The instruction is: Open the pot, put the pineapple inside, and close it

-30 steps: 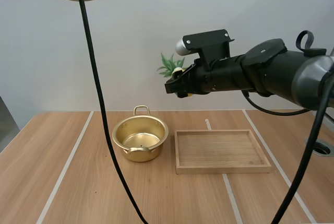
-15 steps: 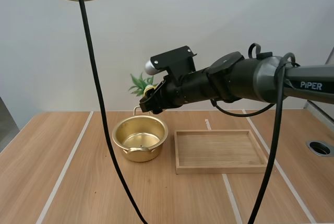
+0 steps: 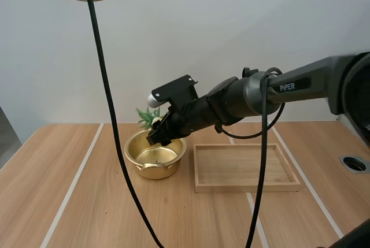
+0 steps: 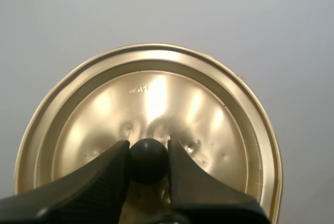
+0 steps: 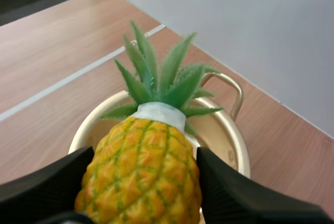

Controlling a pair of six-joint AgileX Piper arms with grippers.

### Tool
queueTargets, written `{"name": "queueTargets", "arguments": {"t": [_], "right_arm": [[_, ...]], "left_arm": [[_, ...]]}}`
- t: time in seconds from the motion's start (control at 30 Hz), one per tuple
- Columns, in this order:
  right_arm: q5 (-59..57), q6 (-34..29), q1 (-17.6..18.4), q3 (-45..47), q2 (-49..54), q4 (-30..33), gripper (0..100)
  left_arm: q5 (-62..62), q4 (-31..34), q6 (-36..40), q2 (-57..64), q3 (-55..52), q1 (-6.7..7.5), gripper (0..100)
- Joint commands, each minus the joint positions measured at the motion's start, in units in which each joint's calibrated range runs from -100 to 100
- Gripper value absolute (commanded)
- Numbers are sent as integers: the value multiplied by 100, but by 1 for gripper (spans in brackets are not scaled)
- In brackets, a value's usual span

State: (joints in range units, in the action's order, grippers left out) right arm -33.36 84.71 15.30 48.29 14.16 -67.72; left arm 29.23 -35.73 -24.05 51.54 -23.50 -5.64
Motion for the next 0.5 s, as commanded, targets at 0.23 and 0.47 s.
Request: {"name": "queueTargets", "arguments": {"t": [0.23,0.47], "right_arm": [[40,832,17,-31,-523,-926,0],[40,988,17,-31,-762,-1008,0]], "left_arm": [[-138,33,43,36,50,-9,0],[-138,33,43,36,50,-9,0]]}}
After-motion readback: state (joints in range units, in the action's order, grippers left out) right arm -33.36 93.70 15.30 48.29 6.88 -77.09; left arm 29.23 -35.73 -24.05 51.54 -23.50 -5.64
